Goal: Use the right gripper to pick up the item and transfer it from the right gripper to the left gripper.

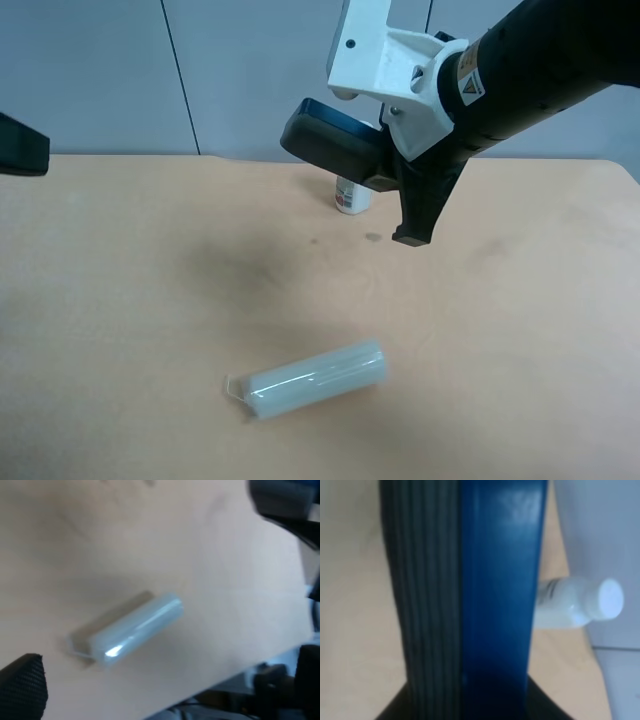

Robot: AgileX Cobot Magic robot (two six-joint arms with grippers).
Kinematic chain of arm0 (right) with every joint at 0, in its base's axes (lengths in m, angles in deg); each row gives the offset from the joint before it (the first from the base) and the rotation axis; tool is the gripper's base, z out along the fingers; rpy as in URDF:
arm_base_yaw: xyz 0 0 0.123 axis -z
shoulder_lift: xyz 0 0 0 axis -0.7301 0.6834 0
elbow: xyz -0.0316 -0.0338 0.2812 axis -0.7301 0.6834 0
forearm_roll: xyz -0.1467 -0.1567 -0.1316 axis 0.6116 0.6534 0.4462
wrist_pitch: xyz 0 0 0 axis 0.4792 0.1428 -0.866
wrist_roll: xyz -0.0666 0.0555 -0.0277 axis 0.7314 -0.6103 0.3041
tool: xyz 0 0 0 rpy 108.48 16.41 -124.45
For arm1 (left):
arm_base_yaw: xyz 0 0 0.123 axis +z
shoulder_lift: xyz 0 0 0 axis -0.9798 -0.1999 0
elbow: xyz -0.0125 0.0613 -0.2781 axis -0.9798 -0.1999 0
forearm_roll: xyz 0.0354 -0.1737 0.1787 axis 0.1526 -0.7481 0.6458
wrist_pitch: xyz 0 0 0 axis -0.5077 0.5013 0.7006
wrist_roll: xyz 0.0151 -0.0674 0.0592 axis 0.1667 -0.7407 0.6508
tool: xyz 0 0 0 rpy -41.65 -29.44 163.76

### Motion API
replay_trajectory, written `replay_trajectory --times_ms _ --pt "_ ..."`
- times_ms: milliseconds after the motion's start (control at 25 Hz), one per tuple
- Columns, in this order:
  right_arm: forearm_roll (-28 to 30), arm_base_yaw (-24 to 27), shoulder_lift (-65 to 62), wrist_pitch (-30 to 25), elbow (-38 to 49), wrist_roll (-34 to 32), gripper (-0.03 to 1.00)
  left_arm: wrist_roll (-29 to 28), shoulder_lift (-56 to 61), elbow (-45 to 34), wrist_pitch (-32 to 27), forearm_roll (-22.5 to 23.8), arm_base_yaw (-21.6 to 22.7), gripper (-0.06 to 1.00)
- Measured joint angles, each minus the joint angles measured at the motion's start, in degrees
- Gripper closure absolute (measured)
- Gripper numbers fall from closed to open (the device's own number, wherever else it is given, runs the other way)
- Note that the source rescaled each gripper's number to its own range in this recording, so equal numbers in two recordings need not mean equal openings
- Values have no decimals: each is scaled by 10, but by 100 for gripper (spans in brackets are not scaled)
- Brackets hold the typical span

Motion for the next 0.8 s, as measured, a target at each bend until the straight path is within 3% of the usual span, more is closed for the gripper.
replay_trajectory --times_ms 400,800 --pt "0 -2 0 54 0 15 97 30 -113 26 -17 -72 0 -5" --pt "30 -74 17 97 0 27 97 32 -159 26 -30 -129 0 -5"
